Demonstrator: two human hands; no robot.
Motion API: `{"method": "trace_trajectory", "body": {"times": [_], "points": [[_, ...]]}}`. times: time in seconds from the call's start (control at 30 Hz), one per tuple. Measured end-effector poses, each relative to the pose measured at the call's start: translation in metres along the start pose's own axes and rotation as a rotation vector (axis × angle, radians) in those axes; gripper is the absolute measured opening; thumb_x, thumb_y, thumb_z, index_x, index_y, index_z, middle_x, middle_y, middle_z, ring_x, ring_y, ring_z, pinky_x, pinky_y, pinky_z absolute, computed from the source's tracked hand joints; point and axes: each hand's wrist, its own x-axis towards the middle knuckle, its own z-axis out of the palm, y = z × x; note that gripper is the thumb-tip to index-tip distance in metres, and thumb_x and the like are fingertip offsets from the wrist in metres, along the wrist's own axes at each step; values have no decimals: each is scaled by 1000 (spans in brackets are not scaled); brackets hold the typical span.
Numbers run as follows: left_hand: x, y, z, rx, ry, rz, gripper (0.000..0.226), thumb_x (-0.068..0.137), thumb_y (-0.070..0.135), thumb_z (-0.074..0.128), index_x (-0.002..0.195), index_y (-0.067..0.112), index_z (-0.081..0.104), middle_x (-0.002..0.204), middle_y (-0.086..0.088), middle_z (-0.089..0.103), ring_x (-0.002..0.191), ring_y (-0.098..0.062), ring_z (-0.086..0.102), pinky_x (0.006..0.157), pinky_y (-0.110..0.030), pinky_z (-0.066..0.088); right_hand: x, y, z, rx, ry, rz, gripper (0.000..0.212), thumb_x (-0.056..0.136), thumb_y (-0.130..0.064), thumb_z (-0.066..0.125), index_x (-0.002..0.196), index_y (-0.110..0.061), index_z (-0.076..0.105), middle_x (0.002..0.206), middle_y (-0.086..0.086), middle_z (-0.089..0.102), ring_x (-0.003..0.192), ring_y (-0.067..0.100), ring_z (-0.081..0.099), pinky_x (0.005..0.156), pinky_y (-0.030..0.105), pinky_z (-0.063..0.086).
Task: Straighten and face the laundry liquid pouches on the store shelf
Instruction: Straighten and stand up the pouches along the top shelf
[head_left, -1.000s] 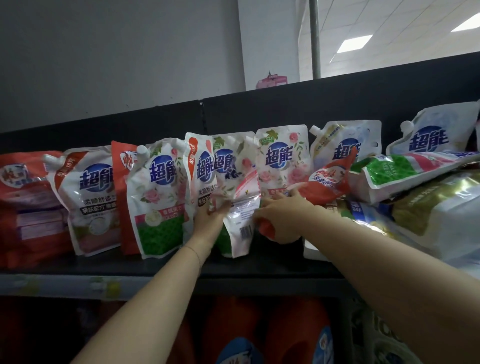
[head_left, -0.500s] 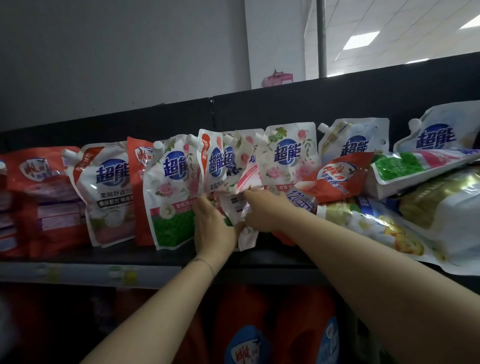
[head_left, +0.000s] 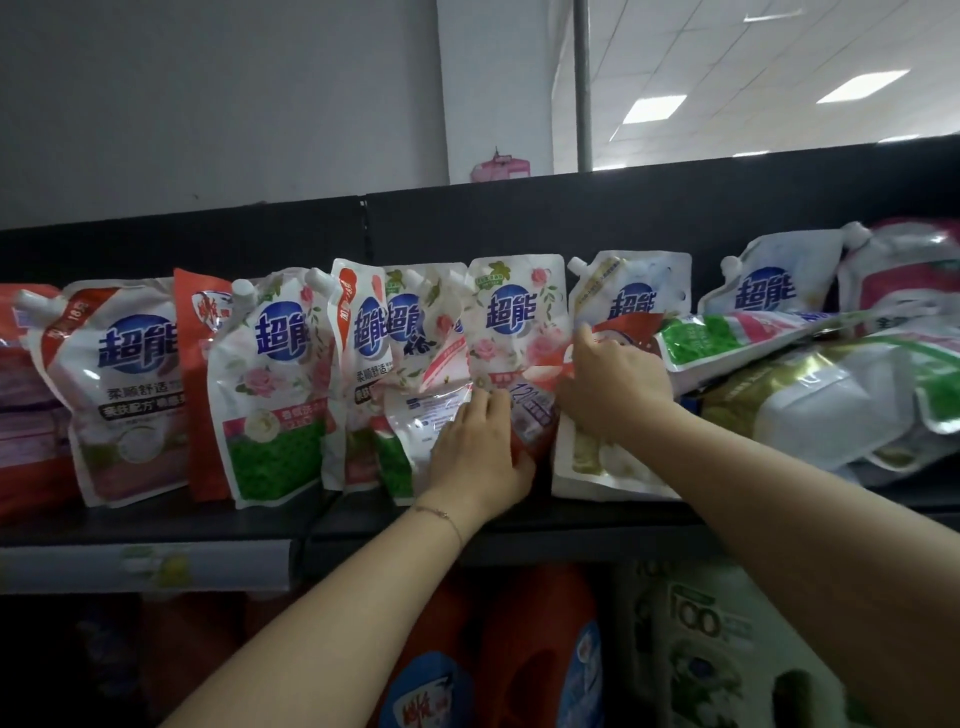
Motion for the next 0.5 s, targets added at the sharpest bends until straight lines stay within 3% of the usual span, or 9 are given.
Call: {"method": "trace_trajectory", "body": {"times": [0.1, 0.27, 0.37, 0.5], "points": [[9, 6, 4, -63, -84, -103, 56, 74, 46, 57, 122, 21, 39, 122, -2, 46, 120, -24, 43, 93, -41, 45, -7, 13, -3, 1, -84, 135, 35, 90, -17, 42, 124, -11, 35, 106, 13, 62, 90, 32, 60, 65, 34, 37], [7, 7, -1, -28, -104, -132, 65, 75, 59, 59, 125, 22, 40, 123, -4, 48, 115, -29, 47, 92, -41, 46, -8, 1, -3, 161, -60, 168, 47, 87, -10, 47, 129, -17, 27, 93, 12, 60, 75, 29, 52, 61, 36, 38], [3, 0, -1, 53, -74, -115, 55, 83, 47, 62, 124, 17, 42, 118, -9, 58, 107, -34, 57, 84, -38, 47, -6, -16, -1, 235, -19, 143, 63, 83, -2, 49, 136, -24, 21, 81, 8, 56, 68, 28, 51, 56, 34, 38], [-3, -1, 1, 46, -61, -120, 42, 95, 39, 49, 125, 11, 40, 112, -11, 62, 103, -35, 61, 81, -38, 46, -4, -39, 6, 412, 5, 95, 72, 81, -1, 53, 138, -29, 19, 95, 13, 60, 76, 29, 55, 61, 36, 44]]}}
